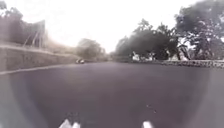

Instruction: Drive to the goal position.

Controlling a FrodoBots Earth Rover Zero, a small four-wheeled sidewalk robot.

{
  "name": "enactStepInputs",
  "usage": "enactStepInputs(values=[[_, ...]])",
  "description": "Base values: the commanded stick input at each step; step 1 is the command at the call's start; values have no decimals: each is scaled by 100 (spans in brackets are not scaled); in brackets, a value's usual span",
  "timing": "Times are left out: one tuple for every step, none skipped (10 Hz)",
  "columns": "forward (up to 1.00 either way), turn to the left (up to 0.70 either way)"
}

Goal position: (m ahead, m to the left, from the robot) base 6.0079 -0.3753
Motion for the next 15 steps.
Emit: enactStepInputs(values=[[70, 0], [70, 0], [70, 0], [70, 0], [70, 0], [70, 0], [70, 0], [70, 0], [70, 0], [70, 0], [70, 0], [70, 0], [70, 0], [70, 0], [70, 0]])
